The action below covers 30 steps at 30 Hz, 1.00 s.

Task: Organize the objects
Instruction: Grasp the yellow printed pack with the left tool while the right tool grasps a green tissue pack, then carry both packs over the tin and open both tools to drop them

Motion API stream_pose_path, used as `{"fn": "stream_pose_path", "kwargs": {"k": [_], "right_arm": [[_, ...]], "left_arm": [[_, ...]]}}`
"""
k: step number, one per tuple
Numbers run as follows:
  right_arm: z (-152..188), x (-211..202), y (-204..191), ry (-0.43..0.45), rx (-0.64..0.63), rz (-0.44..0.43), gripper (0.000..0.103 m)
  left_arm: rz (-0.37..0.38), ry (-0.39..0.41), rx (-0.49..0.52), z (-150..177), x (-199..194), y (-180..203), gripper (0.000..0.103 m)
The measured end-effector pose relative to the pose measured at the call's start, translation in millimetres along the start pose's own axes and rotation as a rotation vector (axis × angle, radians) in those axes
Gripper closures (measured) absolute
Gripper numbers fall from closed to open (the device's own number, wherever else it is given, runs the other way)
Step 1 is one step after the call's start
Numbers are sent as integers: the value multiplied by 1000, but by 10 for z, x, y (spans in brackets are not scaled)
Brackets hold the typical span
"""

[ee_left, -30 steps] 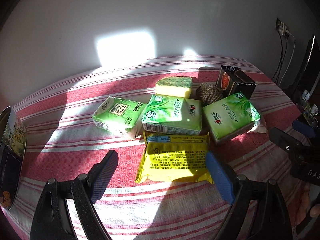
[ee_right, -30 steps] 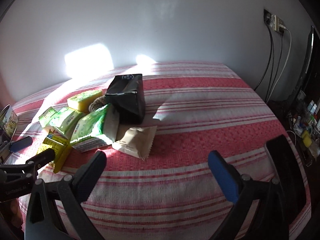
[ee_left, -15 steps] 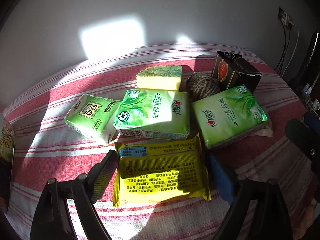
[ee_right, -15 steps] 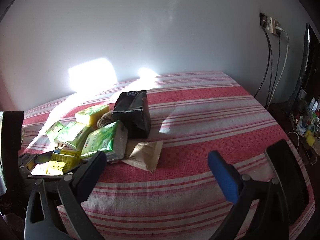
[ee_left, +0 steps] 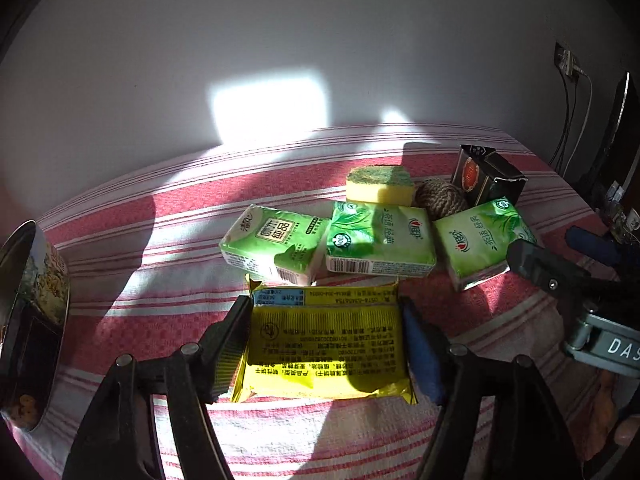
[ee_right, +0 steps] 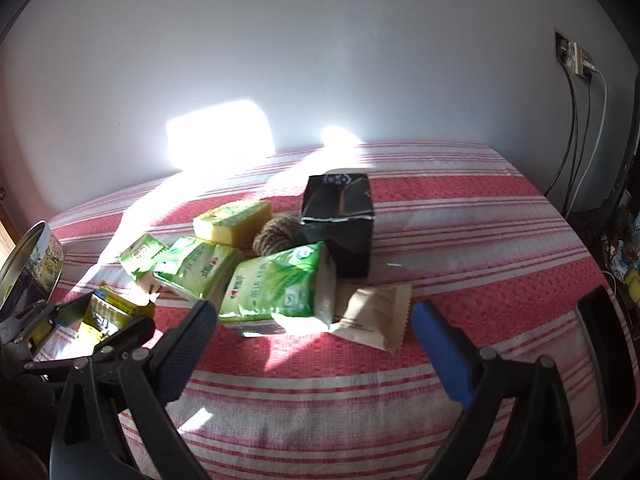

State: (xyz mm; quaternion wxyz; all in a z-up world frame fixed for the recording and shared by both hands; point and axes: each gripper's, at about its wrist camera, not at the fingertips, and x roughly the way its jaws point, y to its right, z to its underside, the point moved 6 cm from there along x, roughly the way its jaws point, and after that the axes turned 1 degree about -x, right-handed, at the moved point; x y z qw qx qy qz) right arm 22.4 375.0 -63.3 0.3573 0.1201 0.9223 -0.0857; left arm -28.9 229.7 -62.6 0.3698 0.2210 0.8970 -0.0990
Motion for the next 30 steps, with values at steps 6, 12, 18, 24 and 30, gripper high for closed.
{"fn": "stream_pose_path", "kwargs": {"k": [6, 12, 18, 24, 30], "right_arm": [[-11, 371, -313, -103, -79, 48, 13], [-43, 516, -361, -103, -155, 167, 24], [-2, 424, -316, -85, -162, 170, 29], [-75, -84, -360, 61, -48, 53, 29], [-251, -526, -777, 162, -65, -7, 29]], "left_arm": [[-61, 19, -36, -17, -100, -347, 30], [-69, 8, -67, 31, -93, -502, 30], [-56, 22, -86, 47, -169, -596, 30], [-53, 58, -95, 26, -287, -676, 30], [-76, 105, -106, 14, -525, -860, 30]]}}
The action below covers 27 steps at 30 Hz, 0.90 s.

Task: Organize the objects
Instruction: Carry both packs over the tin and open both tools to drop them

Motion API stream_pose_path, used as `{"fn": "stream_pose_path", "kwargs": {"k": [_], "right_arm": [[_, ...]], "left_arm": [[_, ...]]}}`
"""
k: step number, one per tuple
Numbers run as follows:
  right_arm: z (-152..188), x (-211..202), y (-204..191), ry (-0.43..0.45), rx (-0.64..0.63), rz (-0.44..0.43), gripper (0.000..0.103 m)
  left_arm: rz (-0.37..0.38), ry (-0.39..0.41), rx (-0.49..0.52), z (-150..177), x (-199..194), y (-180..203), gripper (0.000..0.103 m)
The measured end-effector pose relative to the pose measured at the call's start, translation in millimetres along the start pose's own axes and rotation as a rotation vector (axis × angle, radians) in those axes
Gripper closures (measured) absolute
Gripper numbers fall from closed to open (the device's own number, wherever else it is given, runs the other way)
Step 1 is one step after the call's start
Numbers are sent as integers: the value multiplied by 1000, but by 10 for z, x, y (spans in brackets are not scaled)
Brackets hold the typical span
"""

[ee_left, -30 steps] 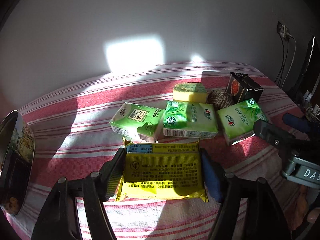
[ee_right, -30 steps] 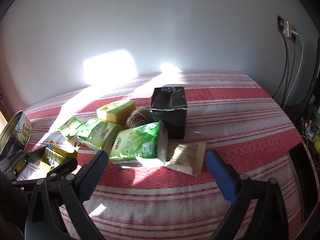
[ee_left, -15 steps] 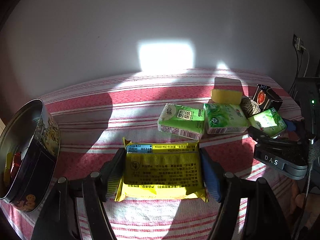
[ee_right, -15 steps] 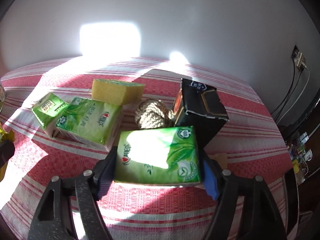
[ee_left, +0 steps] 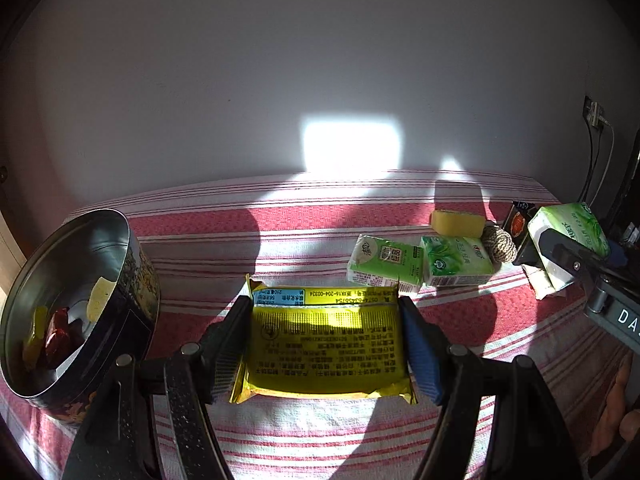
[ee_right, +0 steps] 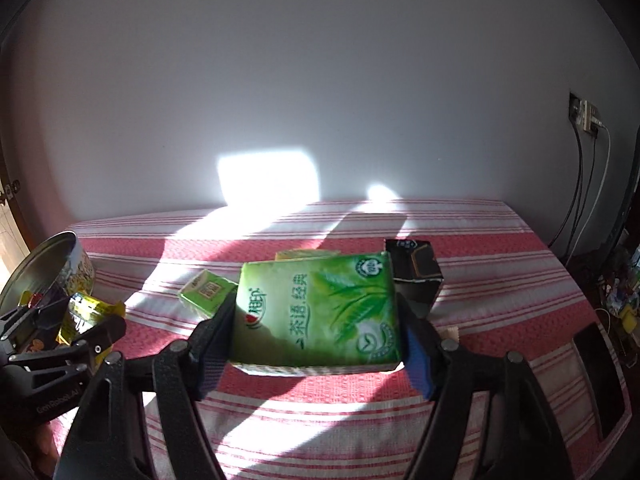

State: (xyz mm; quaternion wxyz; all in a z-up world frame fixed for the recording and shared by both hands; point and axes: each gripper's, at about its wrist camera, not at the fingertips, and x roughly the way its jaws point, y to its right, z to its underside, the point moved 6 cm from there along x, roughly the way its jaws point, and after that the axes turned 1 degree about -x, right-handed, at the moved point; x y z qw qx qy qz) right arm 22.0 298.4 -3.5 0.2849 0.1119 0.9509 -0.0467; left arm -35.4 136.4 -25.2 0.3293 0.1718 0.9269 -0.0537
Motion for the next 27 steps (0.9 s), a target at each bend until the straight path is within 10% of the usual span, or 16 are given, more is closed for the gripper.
{"fn": "stream_pose_path", "kwargs": {"k": [27], "right_arm": [[-329, 43, -2457, 87, -106, -294, 29]], "left_arm": [[-316, 94, -208, 103, -629, -2223, 30]]}}
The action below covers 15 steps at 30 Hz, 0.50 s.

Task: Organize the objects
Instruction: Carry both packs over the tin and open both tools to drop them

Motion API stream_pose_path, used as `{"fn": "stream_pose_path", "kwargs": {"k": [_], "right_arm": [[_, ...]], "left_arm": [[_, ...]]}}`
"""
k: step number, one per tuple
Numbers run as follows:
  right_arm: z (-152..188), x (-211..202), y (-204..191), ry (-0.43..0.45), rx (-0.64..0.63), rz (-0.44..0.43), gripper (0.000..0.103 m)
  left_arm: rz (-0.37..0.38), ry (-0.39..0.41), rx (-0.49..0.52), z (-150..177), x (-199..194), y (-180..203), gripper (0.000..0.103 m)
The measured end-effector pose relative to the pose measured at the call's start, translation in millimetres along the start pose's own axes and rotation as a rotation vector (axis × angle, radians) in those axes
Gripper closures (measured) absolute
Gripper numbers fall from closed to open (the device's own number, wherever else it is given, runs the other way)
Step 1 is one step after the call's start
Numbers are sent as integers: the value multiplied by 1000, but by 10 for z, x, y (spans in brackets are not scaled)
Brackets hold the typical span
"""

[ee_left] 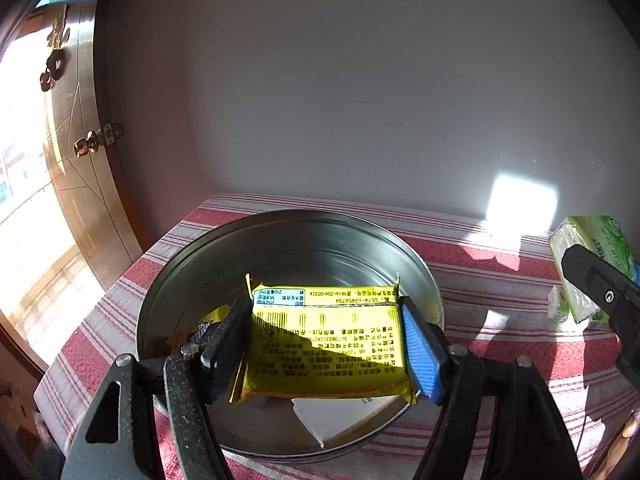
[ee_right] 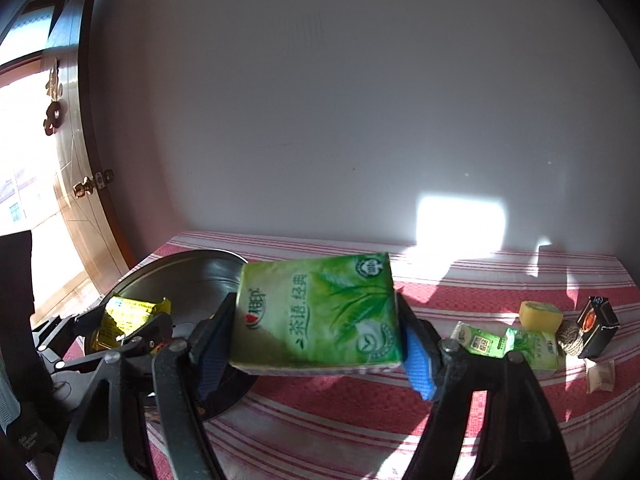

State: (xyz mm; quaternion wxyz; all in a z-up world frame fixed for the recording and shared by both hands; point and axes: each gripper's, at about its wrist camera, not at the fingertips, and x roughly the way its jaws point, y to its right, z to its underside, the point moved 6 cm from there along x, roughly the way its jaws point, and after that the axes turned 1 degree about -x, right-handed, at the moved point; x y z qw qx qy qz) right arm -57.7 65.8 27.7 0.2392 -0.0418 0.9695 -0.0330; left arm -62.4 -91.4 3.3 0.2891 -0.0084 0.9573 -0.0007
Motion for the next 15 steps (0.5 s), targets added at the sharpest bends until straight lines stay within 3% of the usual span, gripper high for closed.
{"fn": "stream_pose_path", "kwargs": {"k": [15], "right_arm": [[52, 536, -625, -33, -25, -68, 29]], "left_arm": [[-117, -53, -84, 43, 350, -762, 30]]}}
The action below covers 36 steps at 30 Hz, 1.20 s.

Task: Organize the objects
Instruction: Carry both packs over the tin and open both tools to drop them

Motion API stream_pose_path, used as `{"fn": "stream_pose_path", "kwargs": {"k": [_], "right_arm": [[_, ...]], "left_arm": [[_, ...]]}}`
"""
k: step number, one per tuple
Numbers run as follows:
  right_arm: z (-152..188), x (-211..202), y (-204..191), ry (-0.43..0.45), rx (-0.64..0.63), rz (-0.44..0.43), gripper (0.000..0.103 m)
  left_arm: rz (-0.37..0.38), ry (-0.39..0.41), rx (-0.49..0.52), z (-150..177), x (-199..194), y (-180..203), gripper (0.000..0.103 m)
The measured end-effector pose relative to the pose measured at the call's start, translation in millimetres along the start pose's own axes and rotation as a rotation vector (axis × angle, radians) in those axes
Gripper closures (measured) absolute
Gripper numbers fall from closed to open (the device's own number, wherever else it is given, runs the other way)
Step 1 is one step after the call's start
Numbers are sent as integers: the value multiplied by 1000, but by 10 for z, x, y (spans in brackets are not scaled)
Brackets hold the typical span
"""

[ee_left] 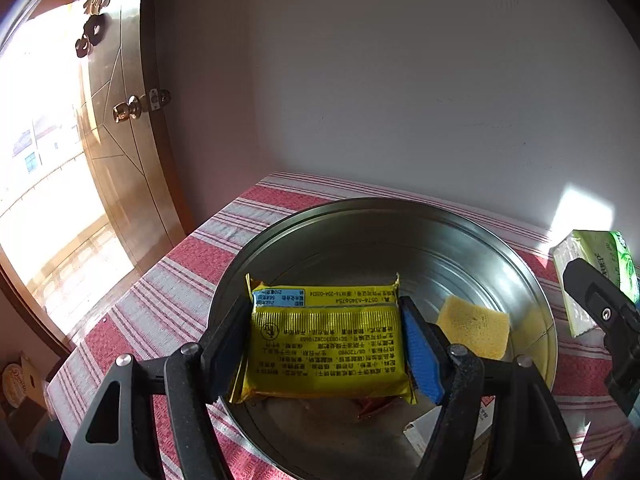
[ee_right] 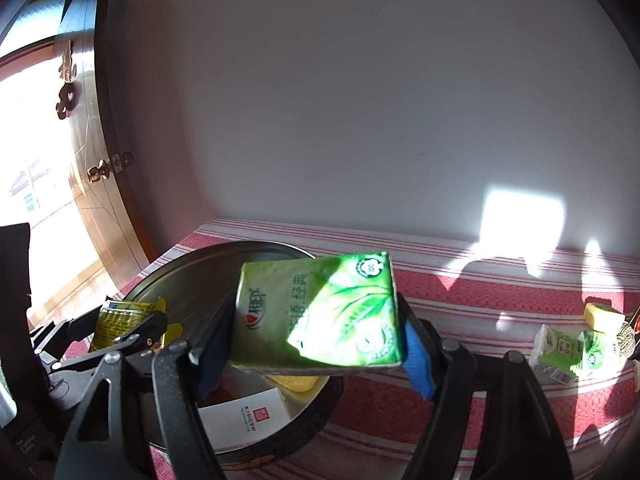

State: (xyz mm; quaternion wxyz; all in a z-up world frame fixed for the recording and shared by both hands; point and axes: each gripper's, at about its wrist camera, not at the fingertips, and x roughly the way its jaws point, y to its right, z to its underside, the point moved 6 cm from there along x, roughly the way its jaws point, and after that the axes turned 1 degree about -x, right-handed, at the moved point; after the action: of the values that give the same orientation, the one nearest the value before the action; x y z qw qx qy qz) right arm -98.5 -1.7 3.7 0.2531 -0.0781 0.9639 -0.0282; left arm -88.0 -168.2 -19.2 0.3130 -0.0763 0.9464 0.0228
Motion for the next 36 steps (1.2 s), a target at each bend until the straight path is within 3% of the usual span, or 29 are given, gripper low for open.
{"fn": "stream_pose_path", "kwargs": {"k": [9, 20, 25, 28, 32, 36], "right_arm": [[70, 352, -312, -39, -29, -13, 29], [174, 447, -359, -53, -47, -36, 27], [132, 352, -361, -14, -31, -95, 12], [57, 164, -289, 63, -12, -91, 3], [24, -47, -155, 140, -10, -33, 1], [41, -108, 33, 148, 13, 9, 0]], "left_arm": [[-36, -33, -31, 14, 208, -224, 30], [-68, -15, -10, 27, 248, -210, 30], [-57, -11, -25, 8, 252, -214, 28], [-28, -10, -67, -10, 214, -228, 23], [-20, 30, -86, -66, 95, -177, 13], [0, 37, -93, -73, 17, -76, 12]]}}
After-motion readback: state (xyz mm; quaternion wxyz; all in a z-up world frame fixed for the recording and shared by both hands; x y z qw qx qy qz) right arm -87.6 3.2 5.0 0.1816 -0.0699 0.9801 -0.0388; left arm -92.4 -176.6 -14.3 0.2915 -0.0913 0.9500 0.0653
